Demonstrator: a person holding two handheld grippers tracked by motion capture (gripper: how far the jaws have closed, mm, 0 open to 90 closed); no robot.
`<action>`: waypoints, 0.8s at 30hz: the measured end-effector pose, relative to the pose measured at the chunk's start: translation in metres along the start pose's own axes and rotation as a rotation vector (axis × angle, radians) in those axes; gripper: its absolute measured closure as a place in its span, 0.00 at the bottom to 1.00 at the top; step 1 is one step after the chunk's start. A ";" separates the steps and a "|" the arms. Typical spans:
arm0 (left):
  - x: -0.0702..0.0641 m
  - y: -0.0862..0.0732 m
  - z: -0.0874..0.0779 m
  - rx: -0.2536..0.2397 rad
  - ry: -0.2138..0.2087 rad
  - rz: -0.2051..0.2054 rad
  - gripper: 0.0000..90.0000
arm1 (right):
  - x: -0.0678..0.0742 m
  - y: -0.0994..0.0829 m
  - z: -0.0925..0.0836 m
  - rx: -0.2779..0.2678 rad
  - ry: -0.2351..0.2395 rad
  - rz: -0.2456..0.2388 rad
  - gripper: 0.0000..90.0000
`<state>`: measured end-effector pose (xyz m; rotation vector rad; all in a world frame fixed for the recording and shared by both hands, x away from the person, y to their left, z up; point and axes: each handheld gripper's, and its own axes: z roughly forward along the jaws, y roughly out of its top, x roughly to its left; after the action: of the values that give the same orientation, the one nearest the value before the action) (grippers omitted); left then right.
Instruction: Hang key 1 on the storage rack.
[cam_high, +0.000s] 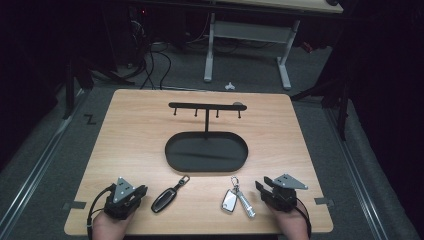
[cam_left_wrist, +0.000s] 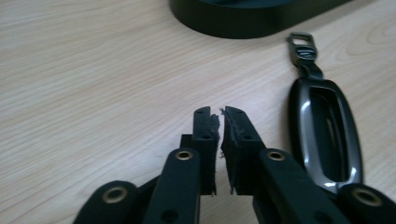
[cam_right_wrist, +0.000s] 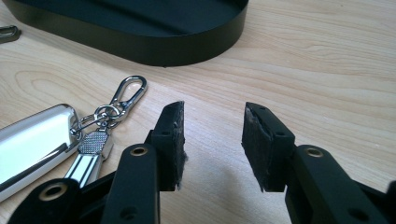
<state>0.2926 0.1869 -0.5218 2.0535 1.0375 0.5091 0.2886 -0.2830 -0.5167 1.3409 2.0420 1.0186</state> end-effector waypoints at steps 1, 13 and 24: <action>-0.003 0.001 0.002 0.014 -0.007 0.017 0.97 | 0.000 0.000 0.000 0.000 0.001 -0.001 0.65; -0.045 0.009 0.016 0.067 -0.109 0.155 1.00 | 0.002 0.000 -0.001 0.005 0.007 0.000 0.65; -0.097 0.025 0.039 0.032 -0.210 0.246 0.90 | 0.005 0.002 0.001 0.008 0.022 -0.012 0.65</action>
<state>0.2725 0.0810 -0.5276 2.2223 0.6783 0.3909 0.2881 -0.2777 -0.5154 1.3258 2.0699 1.0259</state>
